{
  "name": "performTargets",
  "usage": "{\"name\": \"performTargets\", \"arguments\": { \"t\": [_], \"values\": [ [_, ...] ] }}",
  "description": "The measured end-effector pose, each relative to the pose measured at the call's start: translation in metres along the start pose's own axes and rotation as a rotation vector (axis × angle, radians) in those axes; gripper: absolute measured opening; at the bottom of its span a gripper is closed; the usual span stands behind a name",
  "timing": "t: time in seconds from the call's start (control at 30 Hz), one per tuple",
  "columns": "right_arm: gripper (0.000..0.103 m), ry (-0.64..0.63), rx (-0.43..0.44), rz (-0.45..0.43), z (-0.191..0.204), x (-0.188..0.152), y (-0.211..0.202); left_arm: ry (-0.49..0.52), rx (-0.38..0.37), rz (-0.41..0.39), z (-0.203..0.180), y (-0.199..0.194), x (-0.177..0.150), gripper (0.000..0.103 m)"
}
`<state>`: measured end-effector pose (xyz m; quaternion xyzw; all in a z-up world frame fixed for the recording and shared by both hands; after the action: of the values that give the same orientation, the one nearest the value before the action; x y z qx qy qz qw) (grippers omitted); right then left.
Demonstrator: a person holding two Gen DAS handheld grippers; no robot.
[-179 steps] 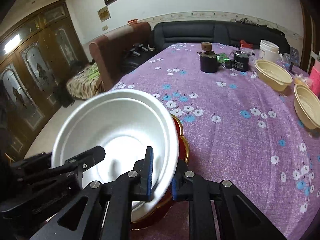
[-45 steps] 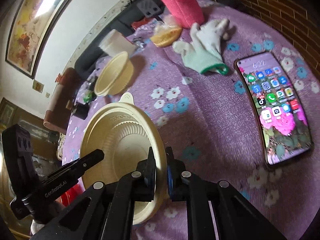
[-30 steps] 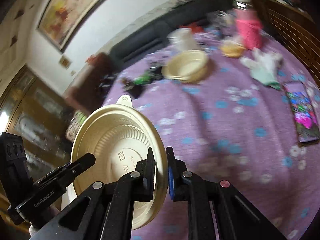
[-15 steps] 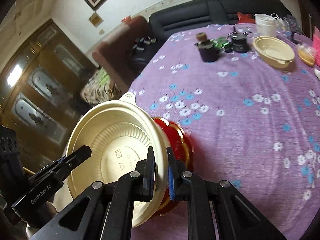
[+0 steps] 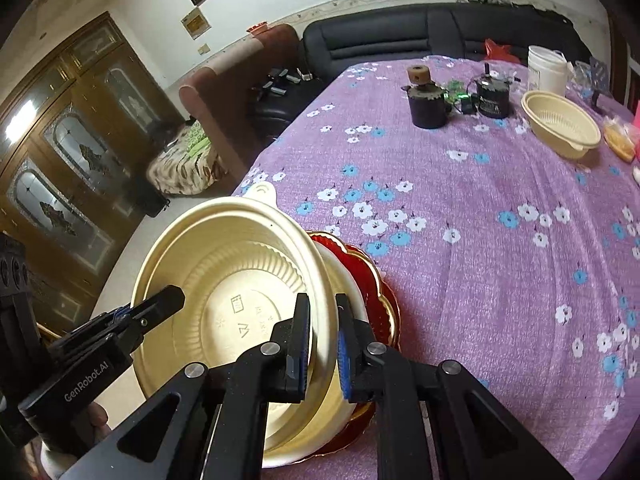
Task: Organize plates and bowls
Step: 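Carry the beige bowl and lower it into the white bowl on the stack, then open the right tool and withdraw it from the stack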
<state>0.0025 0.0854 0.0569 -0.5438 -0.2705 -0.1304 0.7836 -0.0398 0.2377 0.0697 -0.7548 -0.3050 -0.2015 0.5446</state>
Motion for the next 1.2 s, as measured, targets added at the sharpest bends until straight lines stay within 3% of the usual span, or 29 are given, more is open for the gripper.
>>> {"name": "performTargets", "arguments": {
  "t": [0.07, 0.13, 0.2, 0.27, 0.4, 0.67, 1.07, 1.2],
  "values": [
    [0.015, -0.022, -0.019, -0.016, 0.002, -0.001, -0.001, -0.007, 0.001, -0.002, 0.002, 0.001, 0.0, 0.015],
    [0.022, -0.052, -0.031, -0.039, 0.005, -0.001, -0.002, -0.008, -0.004, -0.005, 0.003, 0.0, 0.001, 0.019],
    [0.039, -0.085, -0.042, -0.064, 0.01, -0.002, -0.004, -0.002, 0.007, -0.015, 0.002, -0.002, 0.002, 0.027],
    [0.048, -0.141, -0.081, -0.117, 0.016, -0.002, -0.009, 0.008, 0.02, -0.032, 0.0, -0.006, 0.003, 0.036],
    [0.055, -0.228, -0.136, -0.195, 0.028, -0.004, -0.017, 0.032, 0.041, -0.083, -0.004, -0.018, 0.006, 0.045],
    [0.058, -0.224, -0.113, -0.275, 0.029, 0.0, -0.034, 0.056, 0.053, -0.155, -0.011, -0.038, 0.008, 0.058],
    [0.06, -0.154, -0.123, -0.287, -0.005, -0.006, -0.056, 0.249, 0.237, -0.279, -0.056, -0.063, 0.0, 0.072],
    [0.06, -0.099, -0.116, -0.273, -0.029, -0.01, -0.063, 0.287, 0.253, -0.3, -0.073, -0.068, -0.001, 0.073]
  ]
}}
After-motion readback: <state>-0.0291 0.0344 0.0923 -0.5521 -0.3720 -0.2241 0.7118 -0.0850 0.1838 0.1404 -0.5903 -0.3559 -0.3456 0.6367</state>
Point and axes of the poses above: each gripper's, at about its wrist camera, not at the fingertips, and y roughly the way its jaws point, z to its left, x to its top, the point moved 6 cm from there along y, roughly the way its jaws point, and after that the axes turned 8 degrees about -x, right-handed, at the moved point
